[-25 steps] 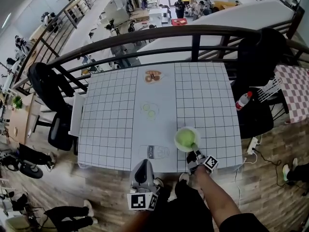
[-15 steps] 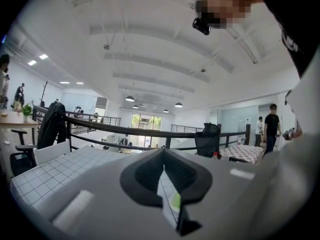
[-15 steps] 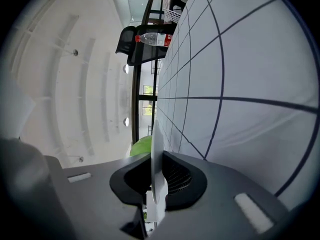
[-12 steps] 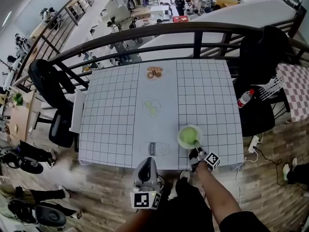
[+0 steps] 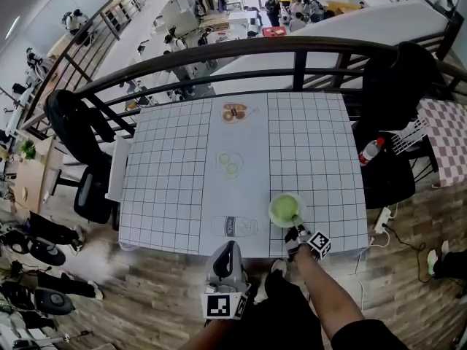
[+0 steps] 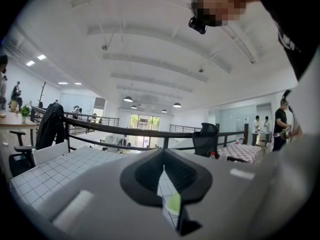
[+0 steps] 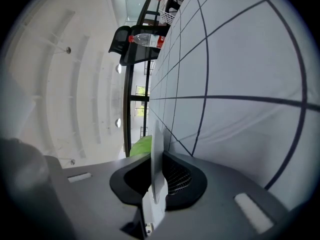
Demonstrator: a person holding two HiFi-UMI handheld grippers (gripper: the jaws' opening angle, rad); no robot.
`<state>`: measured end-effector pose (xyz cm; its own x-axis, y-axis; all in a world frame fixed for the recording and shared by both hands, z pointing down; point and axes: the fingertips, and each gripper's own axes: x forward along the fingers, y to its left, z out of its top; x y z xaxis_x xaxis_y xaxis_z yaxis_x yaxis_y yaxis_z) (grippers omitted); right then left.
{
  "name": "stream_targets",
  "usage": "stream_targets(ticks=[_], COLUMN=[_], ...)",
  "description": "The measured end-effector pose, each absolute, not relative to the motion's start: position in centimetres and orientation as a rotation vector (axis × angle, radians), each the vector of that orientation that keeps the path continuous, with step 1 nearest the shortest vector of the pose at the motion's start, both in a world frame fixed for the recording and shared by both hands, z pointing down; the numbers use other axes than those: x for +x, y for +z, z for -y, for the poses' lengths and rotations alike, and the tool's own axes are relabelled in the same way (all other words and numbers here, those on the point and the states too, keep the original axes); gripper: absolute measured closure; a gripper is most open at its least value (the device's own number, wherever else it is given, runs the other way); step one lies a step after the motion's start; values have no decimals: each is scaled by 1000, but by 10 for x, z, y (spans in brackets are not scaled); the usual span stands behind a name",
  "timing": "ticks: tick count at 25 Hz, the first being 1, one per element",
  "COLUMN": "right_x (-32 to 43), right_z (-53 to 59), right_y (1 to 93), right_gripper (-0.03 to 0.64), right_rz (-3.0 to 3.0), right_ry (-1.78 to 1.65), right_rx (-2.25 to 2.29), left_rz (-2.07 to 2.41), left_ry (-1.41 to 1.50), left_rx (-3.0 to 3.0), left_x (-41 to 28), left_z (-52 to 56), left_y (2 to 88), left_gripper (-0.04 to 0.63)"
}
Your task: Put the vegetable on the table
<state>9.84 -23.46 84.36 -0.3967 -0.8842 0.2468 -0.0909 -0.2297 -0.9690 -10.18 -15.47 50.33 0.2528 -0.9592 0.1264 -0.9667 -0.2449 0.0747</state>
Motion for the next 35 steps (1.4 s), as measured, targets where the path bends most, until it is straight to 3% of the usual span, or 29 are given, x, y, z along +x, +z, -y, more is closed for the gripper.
stream_targets(ticks=[23, 35], right_x=[103, 114], right_z=[227, 217], right_y=[862, 857], right_gripper=[595, 541], right_rz=[-1271, -1221], right_ry=[-1855, -1864], right_rx=[-1431, -1516], left_rz=[1768, 1747], left_ry=[47, 10], left_rx=[2407, 2424], left_x=[-72, -68], left_z=[142, 138], left_y=[503, 499], left_gripper=[588, 588])
